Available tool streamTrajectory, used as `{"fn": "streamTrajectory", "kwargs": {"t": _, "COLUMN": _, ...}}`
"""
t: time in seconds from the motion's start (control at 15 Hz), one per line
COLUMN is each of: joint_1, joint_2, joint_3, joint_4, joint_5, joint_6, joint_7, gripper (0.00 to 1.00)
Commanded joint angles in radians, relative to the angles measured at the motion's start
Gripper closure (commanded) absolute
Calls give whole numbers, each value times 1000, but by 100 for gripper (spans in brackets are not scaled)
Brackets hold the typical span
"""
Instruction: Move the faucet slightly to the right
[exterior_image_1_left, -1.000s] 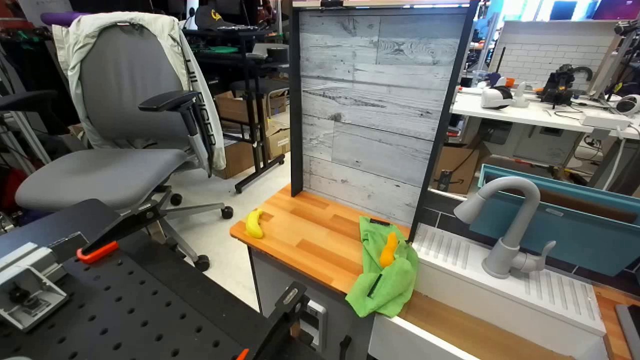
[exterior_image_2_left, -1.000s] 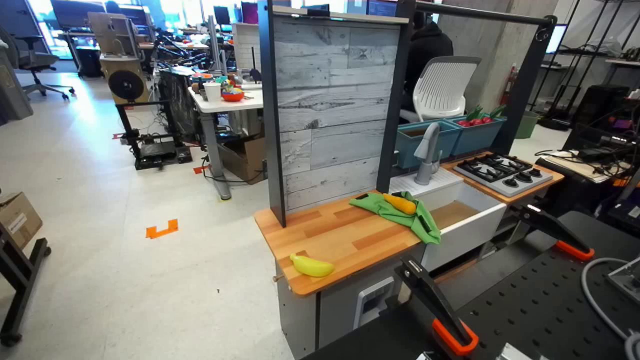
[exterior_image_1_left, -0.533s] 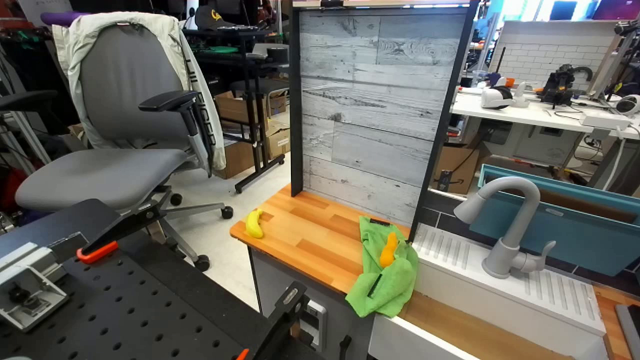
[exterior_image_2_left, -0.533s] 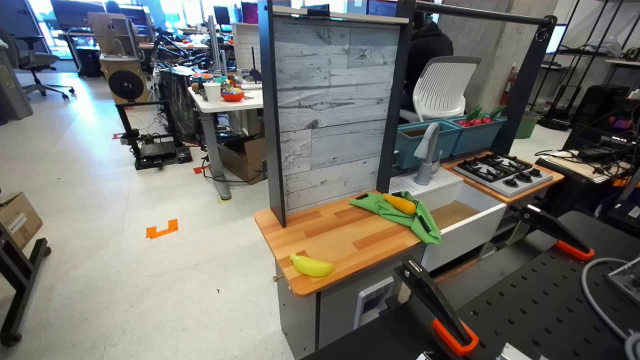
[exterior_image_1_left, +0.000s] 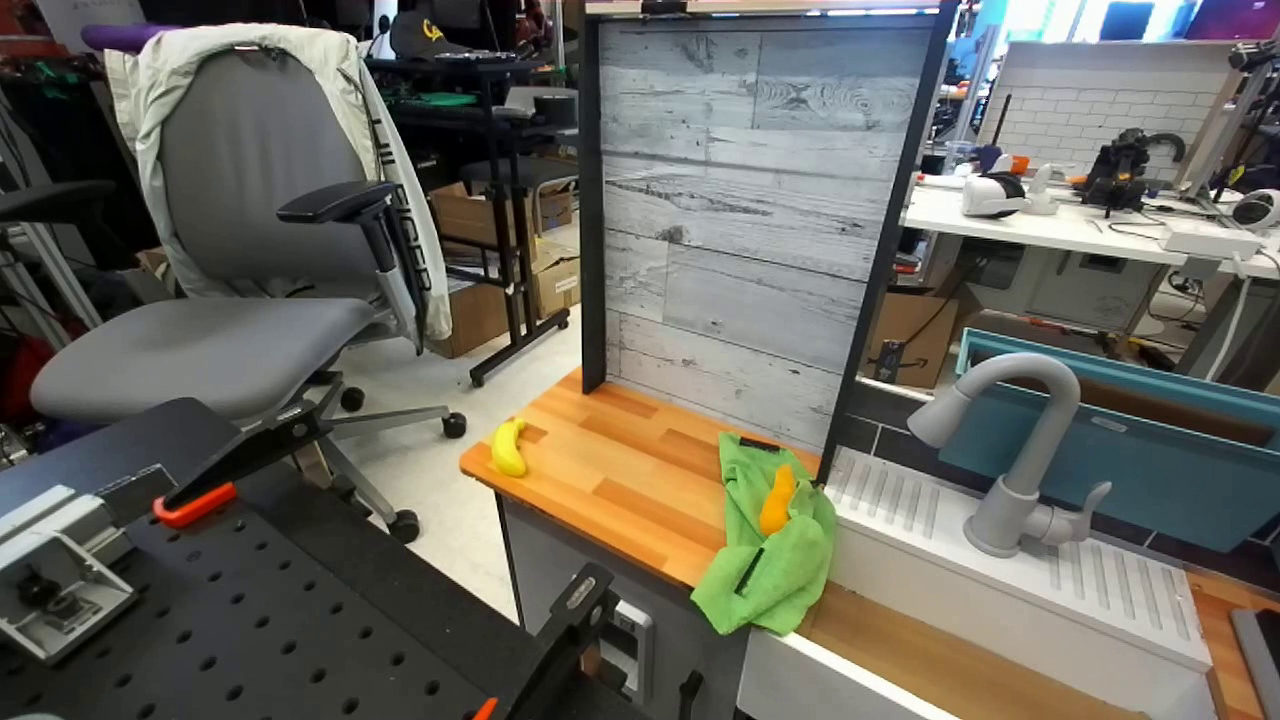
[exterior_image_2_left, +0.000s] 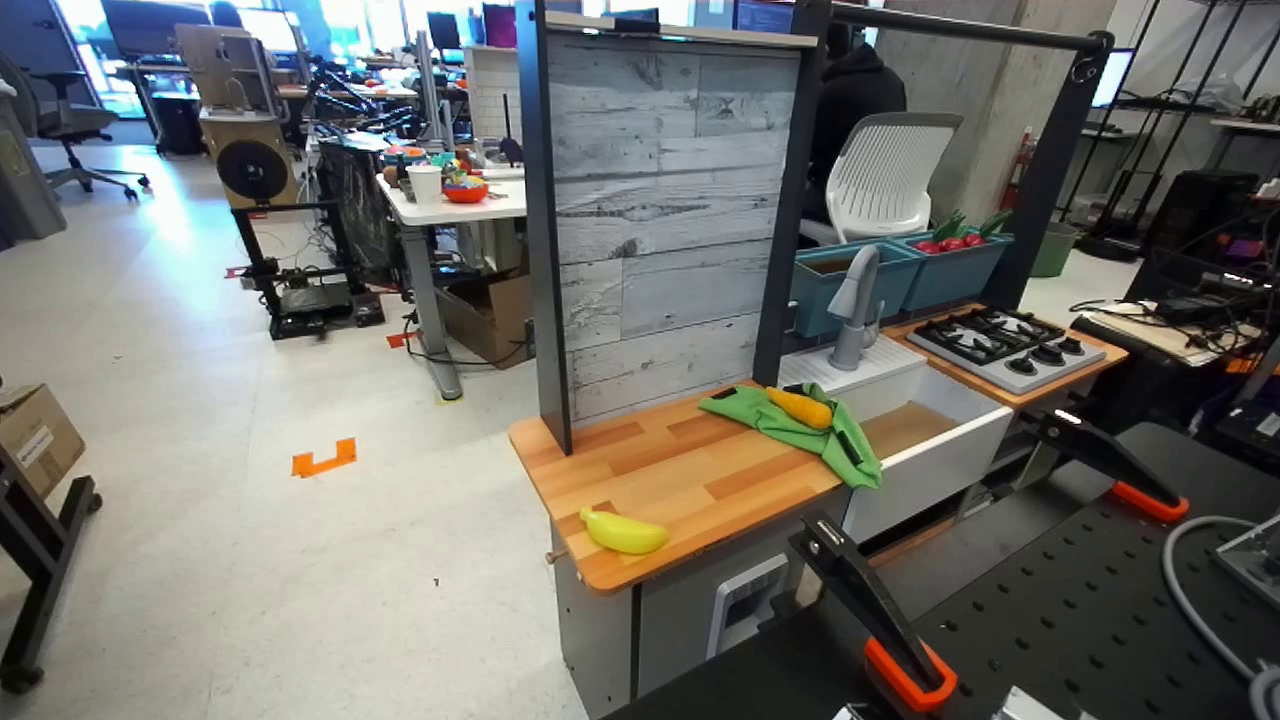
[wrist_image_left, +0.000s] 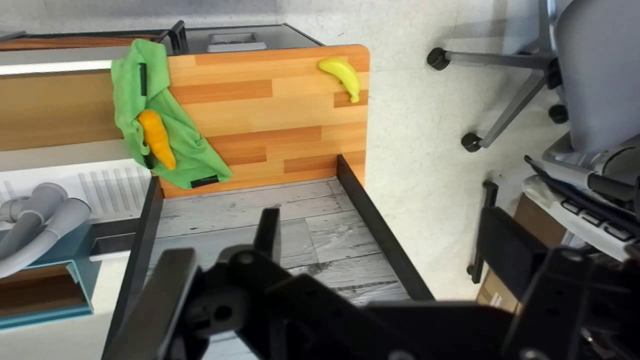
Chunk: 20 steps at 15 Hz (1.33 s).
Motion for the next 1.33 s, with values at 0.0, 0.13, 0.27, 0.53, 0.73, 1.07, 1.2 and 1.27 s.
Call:
{"fn": "streamTrajectory", "kwargs": {"t": 0.0, "joint_1": -54, "joint_2": 172, "joint_3": -1, "joint_4": 81, "joint_5": -40, "joint_6": 84, "joint_7": 27, "gripper": 0}}
{"fn": "streamTrajectory", "kwargs": {"t": 0.13, "joint_1": -81, "joint_2": 270, "joint_3": -9, "joint_4": 139, "joint_5": -33, "joint_6": 113, "joint_7": 37, "gripper": 0}}
{"fn": "streamTrajectory", "kwargs": {"t": 0.27, "joint_1": -111, "joint_2": 372, "joint_3": -14, "joint_4": 214, "joint_5": -23, "joint_6": 119, "joint_7": 49, "gripper": 0}}
{"fn": "streamTrajectory", "kwargs": {"t": 0.53, "joint_1": -175, "joint_2": 542, "joint_3": -12, "joint_4": 359, "joint_5": 0, "joint_6": 100, "joint_7": 56, "gripper": 0}}
{"fn": "streamTrajectory", "kwargs": {"t": 0.73, "joint_1": -219, "joint_2": 650, "joint_3": -7, "joint_4": 455, "joint_5": 5, "joint_6": 94, "joint_7": 74, "gripper": 0}}
{"fn": "streamTrajectory", "kwargs": {"t": 1.07, "joint_1": -274, "joint_2": 805, "joint_3": -5, "joint_4": 587, "joint_5": 9, "joint_6": 102, "joint_7": 134, "gripper": 0}}
{"fn": "streamTrajectory", "kwargs": {"t": 1.2, "joint_1": -298, "joint_2": 852, "joint_3": -2, "joint_4": 632, "joint_5": 15, "joint_6": 89, "joint_7": 144, "gripper": 0}}
{"fn": "streamTrajectory", "kwargs": {"t": 1.27, "joint_1": -311, "joint_2": 874, "joint_3": 0, "joint_4": 653, "joint_5": 23, "joint_6": 87, "joint_7": 153, "gripper": 0}}
